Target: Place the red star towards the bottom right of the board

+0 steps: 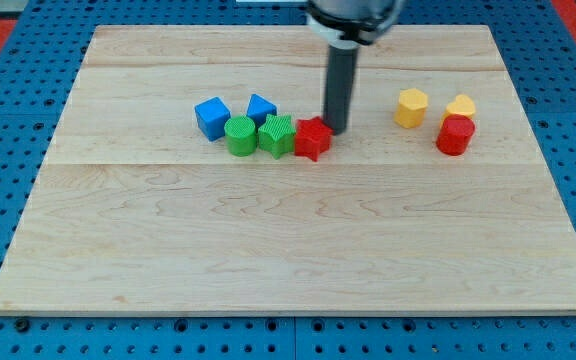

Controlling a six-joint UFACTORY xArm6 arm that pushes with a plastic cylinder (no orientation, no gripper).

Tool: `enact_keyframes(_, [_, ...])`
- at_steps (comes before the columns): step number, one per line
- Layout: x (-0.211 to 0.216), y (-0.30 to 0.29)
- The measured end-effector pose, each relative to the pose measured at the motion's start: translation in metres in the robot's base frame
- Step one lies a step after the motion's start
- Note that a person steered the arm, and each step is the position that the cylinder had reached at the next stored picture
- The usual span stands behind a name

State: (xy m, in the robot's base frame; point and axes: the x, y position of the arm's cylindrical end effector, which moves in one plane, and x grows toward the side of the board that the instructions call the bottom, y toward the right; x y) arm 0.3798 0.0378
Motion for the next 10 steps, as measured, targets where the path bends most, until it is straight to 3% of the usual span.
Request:
enact_keyframes(1, [-0.03, -0.017])
enact_keyframes(2, [-0.007, -0.056])
enact_keyframes(3, [0.032, -0.009])
enact_keyframes(4, [0.022, -0.011])
enact_keyframes(5, [0.045, 0.025])
enact_keyframes(6, [0.096, 0.061])
enact_keyframes(8, [0.134, 0.011])
enact_keyframes(9, [0.143, 0.082])
enact_keyframes(10, [0.124, 0.071])
